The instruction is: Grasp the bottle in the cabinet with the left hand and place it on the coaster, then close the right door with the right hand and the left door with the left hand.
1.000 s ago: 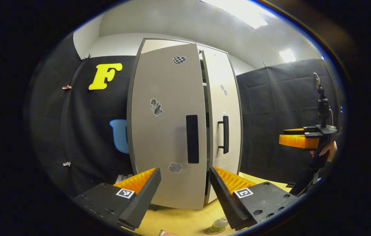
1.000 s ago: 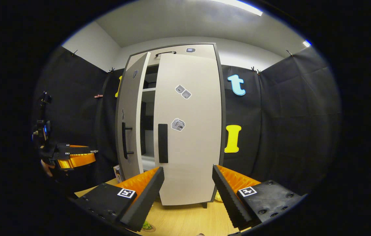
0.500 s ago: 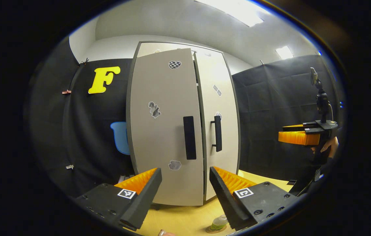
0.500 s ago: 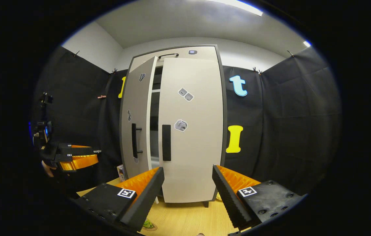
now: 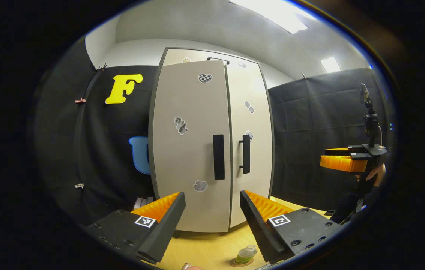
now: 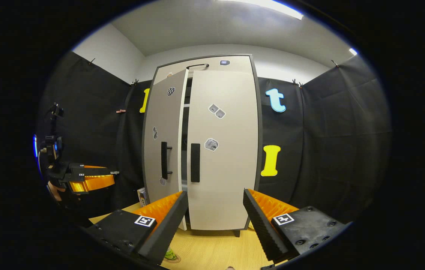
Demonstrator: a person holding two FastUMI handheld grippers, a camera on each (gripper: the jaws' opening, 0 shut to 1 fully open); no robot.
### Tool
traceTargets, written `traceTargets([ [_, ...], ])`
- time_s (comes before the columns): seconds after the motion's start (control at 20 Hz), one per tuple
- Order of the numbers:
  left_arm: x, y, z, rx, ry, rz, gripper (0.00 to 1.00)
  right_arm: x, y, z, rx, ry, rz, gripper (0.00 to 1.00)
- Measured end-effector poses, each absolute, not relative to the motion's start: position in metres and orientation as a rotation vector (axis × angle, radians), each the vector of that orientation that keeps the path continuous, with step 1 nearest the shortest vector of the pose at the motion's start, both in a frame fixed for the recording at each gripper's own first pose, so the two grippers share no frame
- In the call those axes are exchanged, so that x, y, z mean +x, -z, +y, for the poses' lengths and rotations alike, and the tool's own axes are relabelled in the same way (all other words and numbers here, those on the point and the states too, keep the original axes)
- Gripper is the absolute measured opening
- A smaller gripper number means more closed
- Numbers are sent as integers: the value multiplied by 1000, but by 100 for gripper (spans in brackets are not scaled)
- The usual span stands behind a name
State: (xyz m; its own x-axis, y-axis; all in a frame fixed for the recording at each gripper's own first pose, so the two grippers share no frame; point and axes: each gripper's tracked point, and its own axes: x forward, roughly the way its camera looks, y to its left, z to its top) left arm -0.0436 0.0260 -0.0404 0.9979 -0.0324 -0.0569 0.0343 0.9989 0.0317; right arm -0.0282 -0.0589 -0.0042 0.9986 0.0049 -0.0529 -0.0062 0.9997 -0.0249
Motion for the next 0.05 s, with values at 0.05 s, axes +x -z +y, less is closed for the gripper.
traceTargets([
  [0.05, -45, 40, 26, 30, 34, 55, 94, -29, 4, -58, -25, -6, 52, 98],
])
